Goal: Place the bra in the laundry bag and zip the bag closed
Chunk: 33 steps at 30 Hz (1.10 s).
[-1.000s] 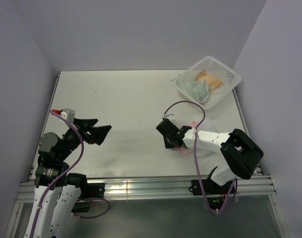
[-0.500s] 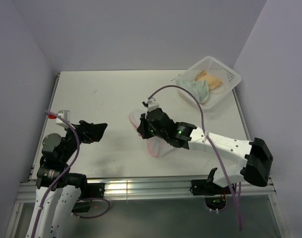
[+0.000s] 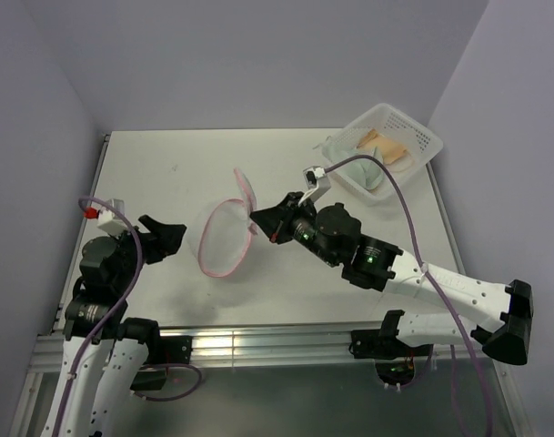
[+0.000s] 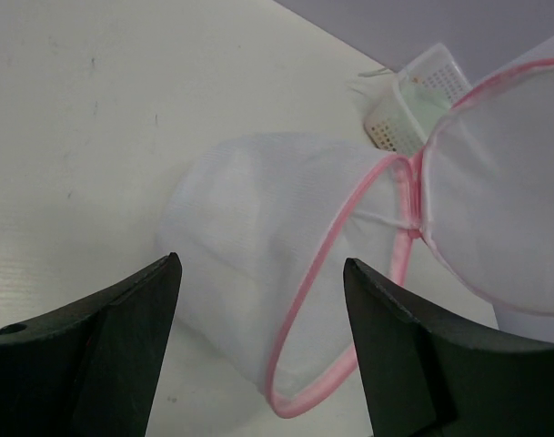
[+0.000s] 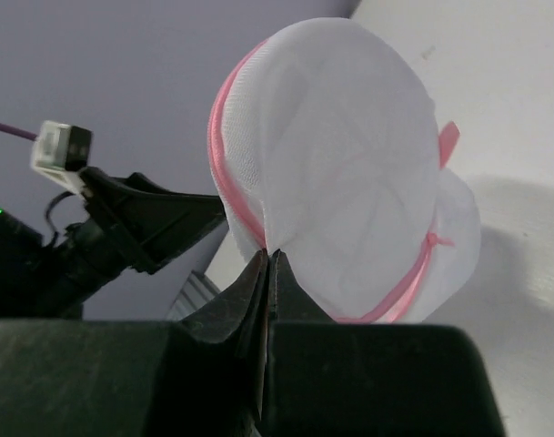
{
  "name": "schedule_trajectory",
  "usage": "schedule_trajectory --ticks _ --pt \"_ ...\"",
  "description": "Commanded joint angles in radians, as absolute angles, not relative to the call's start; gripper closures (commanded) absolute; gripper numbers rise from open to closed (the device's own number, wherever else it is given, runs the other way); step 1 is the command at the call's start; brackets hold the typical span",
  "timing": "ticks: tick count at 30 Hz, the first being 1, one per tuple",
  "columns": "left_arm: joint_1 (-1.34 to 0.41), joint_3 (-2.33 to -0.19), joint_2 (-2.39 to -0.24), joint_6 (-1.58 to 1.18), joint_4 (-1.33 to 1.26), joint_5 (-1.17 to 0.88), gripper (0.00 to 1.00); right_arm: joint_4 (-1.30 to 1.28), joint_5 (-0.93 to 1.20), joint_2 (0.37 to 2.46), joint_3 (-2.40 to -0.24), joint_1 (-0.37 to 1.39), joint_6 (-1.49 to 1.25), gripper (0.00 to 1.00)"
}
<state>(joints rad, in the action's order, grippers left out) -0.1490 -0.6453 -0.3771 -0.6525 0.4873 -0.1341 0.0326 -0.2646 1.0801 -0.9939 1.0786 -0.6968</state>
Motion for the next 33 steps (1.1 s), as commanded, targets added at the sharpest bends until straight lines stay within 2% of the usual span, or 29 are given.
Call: schedule_trajectory --ticks 1,9,16,24,28,30,32,33 --pt "-0.143 -0.644 -0.42 -0.673 0.491 -0.167 0.21 0.11 -0.305 1.078 -0.898 1.036 -0.791 1.0" --pt "-0.164 -0.554 -0.531 -0.733 0.379 -0.305 0.28 0.241 -0.124 1.106 -0.684 0.844 -0.911 1.0" --pt "-0.408 -0.466 -0.629 -0.802 0.281 -0.055 0.27 0.253 -0.118 1.059 -0.632 0.804 -0.888 1.0" --pt "-0.616 -0.503 -0.742 -0.827 0.156 -0.006 0.2 0.281 -0.083 1.048 -0.595 0.79 -0.876 1.0" --pt "-0.634 -0.535 -0.857 -0.799 0.131 0.037 0.22 0.295 -0.055 1.046 -0.592 0.79 -0.871 1.0" --pt "-0.634 -0.531 -0.922 -0.792 0.1 0.046 0.39 0.302 -0.041 1.045 -0.589 0.792 -0.867 1.0" --pt "-0.635 -0.534 -0.978 -0.785 0.081 0.084 0.72 0.304 -0.029 1.046 -0.583 0.79 -0.864 1.0" --pt "-0.634 -0.535 -0.991 -0.782 0.077 0.098 0.8 0.305 -0.023 1.043 -0.581 0.79 -0.862 1.0"
